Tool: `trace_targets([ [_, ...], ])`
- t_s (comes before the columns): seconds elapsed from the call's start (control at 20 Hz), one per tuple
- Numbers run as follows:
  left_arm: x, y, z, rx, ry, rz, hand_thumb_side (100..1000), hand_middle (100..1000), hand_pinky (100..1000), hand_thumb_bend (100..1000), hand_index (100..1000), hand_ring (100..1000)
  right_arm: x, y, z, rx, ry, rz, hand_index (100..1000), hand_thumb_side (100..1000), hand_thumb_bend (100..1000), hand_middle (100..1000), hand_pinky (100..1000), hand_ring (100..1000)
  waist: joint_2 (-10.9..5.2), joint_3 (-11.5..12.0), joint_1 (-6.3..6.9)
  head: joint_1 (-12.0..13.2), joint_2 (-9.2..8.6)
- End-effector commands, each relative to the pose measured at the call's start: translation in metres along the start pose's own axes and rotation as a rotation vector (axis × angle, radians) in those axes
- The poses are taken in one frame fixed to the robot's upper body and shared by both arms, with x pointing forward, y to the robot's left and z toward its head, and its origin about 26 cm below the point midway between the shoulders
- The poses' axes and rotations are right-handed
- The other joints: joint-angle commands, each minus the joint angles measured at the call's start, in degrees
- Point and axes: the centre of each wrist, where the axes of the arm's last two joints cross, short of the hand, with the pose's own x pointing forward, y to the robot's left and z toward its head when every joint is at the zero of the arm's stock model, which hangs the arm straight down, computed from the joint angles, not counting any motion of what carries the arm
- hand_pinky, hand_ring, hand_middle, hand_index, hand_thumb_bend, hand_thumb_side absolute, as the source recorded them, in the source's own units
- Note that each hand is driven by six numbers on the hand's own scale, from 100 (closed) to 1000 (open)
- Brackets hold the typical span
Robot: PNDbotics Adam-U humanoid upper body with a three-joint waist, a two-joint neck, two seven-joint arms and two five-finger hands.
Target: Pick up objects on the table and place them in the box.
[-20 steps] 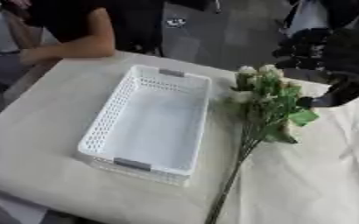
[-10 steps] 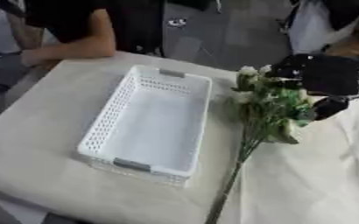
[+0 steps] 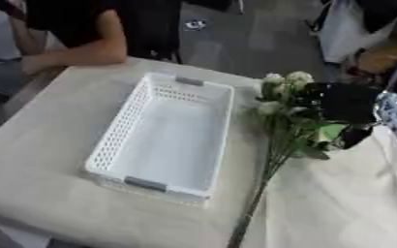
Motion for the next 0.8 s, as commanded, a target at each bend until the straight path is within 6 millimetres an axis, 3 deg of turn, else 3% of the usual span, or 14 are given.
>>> trace_targets([
  [0.05,0.007,0.001,-0.007,-0.006,-0.039,0.0,788,676,480,100,700,574,-0.003,0.005,0.007,-0.149,-0.173,-0.052,924,604,450,910,915,955,-0.34,0.03,0.27,-0.01,-0.8],
  [0.4,0.007,0.001,-0.007,-0.008,-0.036,-0.002,789,677,479,100,701,575,0.001,0.018,0.011,-0.142,-0.209,-0.031,924,597,451,910,920,958,-0.41,-0.16,0.27,0.53,-0.76],
  [0.8,0.007,0.001,-0.007,-0.01,-0.034,-0.002,788,677,479,100,701,575,-0.005,0.001,-0.019,-0.21,-0.233,0.002,914,584,454,899,916,952,-0.54,-0.11,0.34,0.1,-1.02],
])
